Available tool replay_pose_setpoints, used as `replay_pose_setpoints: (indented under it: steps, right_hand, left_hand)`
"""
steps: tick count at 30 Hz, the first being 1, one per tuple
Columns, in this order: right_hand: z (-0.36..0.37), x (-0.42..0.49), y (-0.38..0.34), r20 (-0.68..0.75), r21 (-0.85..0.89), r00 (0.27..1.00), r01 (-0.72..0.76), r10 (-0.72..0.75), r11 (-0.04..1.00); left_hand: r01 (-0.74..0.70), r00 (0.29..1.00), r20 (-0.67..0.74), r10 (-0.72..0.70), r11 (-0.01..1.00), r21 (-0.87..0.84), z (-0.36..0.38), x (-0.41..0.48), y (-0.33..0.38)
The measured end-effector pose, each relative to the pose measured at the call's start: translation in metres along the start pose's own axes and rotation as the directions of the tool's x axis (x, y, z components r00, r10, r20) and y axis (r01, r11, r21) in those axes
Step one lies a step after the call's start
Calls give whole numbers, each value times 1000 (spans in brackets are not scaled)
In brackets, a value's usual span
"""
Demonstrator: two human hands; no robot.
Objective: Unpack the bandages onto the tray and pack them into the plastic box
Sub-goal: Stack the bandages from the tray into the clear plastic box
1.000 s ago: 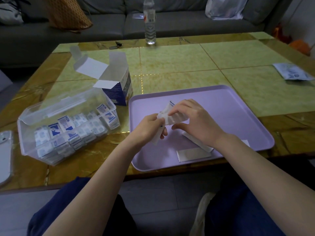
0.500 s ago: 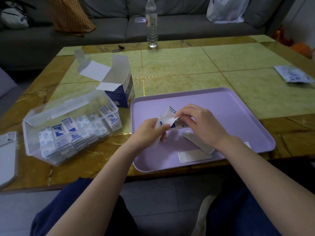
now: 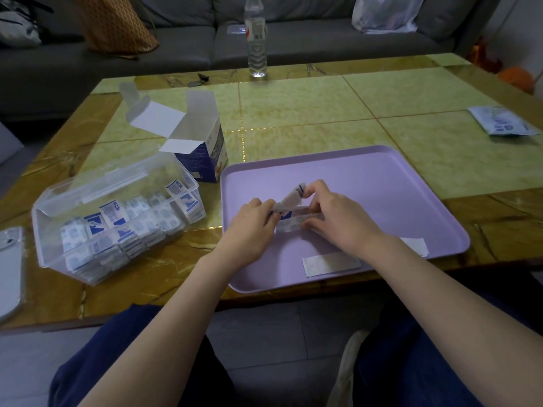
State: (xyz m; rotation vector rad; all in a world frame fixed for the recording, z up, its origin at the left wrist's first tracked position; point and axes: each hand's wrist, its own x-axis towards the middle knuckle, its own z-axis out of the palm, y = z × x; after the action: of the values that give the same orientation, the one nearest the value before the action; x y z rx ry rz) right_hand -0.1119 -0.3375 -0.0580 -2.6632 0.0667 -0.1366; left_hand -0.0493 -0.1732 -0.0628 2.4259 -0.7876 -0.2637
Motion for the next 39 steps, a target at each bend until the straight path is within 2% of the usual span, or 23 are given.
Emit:
replay_pose_setpoints:
  steps: [3,6,10,14,18,22,25,29,33,37,39]
  right_hand:
    - [8,1,-1,-14,20,999,-44,44,999]
    - [14,3,0,-59,-35,994,-91,89,995]
    - [21,2,-5,1,179,995,-101,103,979]
    - [23,2,-10,-34,245,999,-19,28,969]
    - [27,3,-8,-22,189,999,40,-37,981]
    - [33,3,-11,50,110,993,101,-107,989]
    - [29,5,-11,19,43,996,86,-87,995]
    - [20,7,-6,-30,-5,999,12,-12,1000]
    - [23,4,-8,-10,60,1000,-8,9,998]
    - [31,1,-15,-22,130,999,46,-43,990]
    - [32,1,-16,-28,117,998,61,-58,991]
  left_hand:
    - [-27,999,42,22,990,137,5,-2,0]
    - [-56,997,60,43,974,220,6,-4,1]
    - [-98,994,72,81,952,288,10,-8,1]
    - [-79,997,10,79,960,268,10,-9,5]
    - [-92,995,-19,103,948,306,10,-12,6]
    - [-86,996,-1,89,960,265,10,-13,8]
    - [-95,995,-17,102,965,244,6,-14,5]
    - [-50,996,-48,71,935,352,-5,-13,-8]
    - [32,994,-109,-10,980,198,-7,-13,-11]
    - [21,999,-41,-21,1000,-3,4,-13,-1]
    - [13,999,-33,-14,1000,-26,8,-14,3]
